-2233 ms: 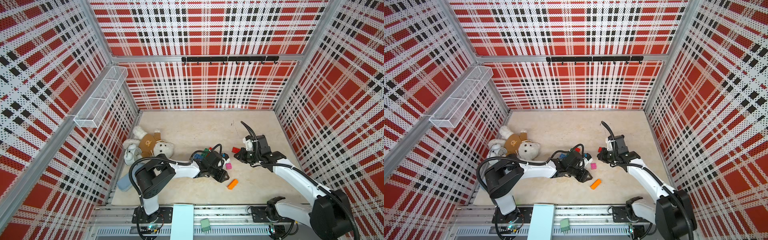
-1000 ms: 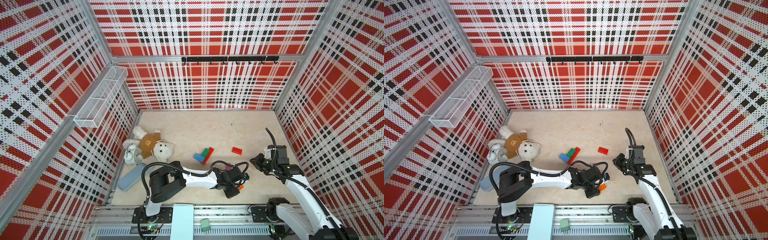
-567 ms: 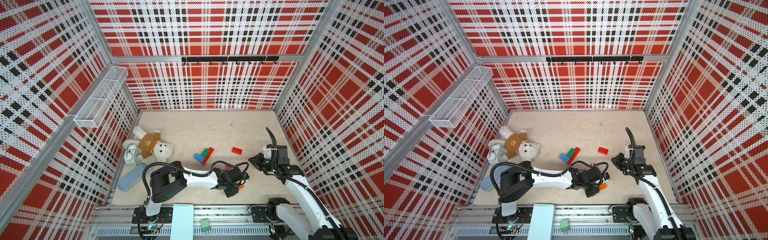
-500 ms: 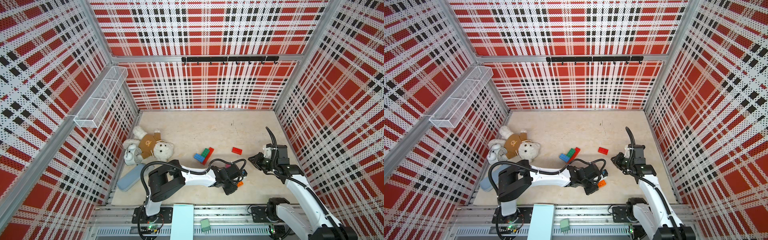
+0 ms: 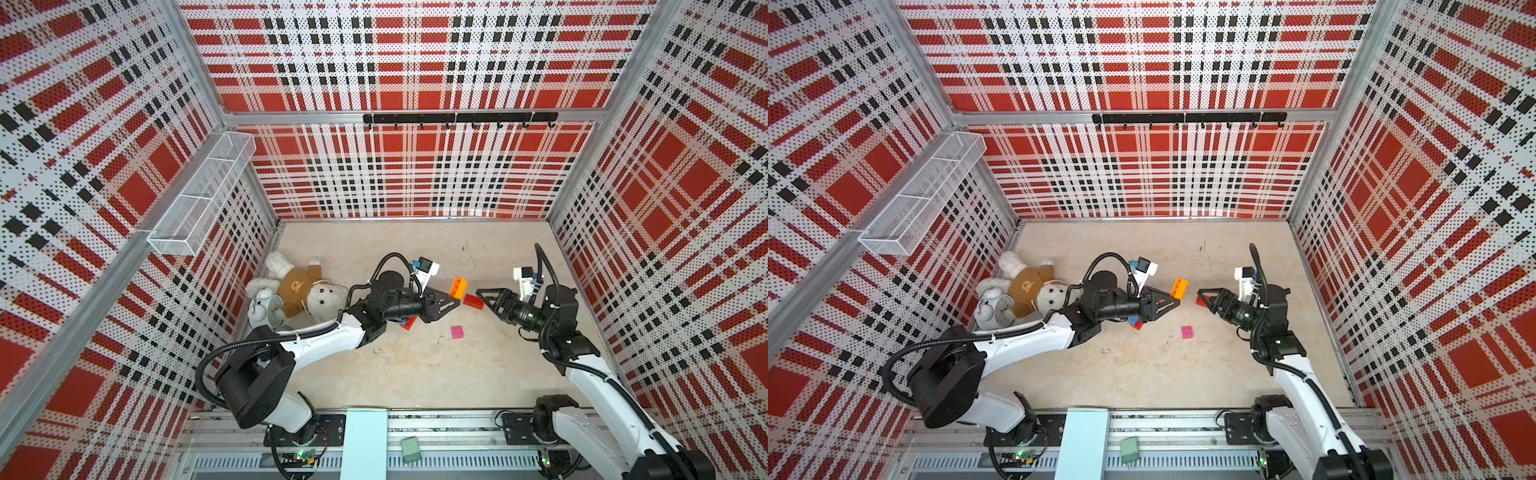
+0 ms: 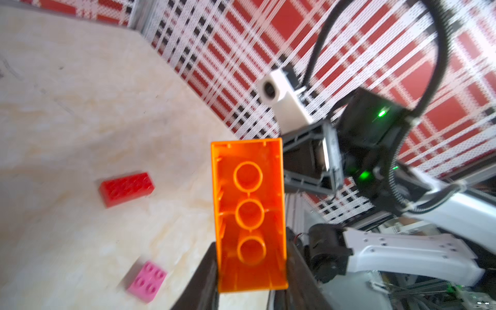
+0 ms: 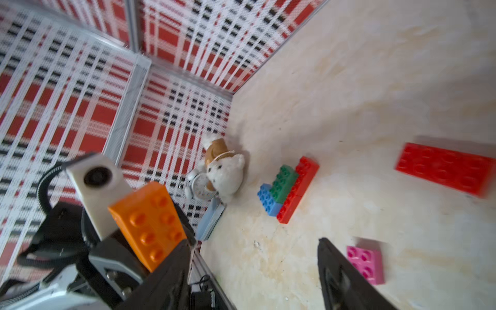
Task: Assemble a small pinwheel with lego
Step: Place the lego brick at the center of the board.
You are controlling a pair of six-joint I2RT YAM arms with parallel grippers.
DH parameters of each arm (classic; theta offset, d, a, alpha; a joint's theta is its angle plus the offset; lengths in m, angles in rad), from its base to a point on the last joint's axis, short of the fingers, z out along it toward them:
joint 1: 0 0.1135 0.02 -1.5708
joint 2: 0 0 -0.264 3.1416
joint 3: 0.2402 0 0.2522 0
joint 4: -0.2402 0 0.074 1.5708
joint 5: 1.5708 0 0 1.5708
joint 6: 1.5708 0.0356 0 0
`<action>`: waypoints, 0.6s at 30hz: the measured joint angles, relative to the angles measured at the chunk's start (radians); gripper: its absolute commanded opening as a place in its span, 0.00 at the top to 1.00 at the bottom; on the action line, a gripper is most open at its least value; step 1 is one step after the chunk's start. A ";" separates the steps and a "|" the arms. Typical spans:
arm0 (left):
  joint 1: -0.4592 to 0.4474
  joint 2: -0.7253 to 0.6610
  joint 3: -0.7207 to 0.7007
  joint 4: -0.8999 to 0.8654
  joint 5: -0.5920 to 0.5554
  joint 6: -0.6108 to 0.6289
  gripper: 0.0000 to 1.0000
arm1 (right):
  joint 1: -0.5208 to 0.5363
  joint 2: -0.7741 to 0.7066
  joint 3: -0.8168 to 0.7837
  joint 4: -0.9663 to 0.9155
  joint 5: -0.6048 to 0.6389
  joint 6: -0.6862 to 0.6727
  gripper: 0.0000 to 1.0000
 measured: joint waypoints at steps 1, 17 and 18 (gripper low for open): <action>0.008 0.007 -0.006 0.067 0.016 -0.048 0.74 | 0.023 0.005 -0.002 0.051 -0.012 0.010 0.21; 0.043 0.149 -0.071 0.592 0.094 -0.443 0.76 | 0.103 0.246 -0.029 0.735 -0.100 0.238 0.31; 0.042 0.151 -0.071 0.597 0.094 -0.448 0.76 | 0.106 0.252 -0.024 0.744 -0.100 0.240 0.32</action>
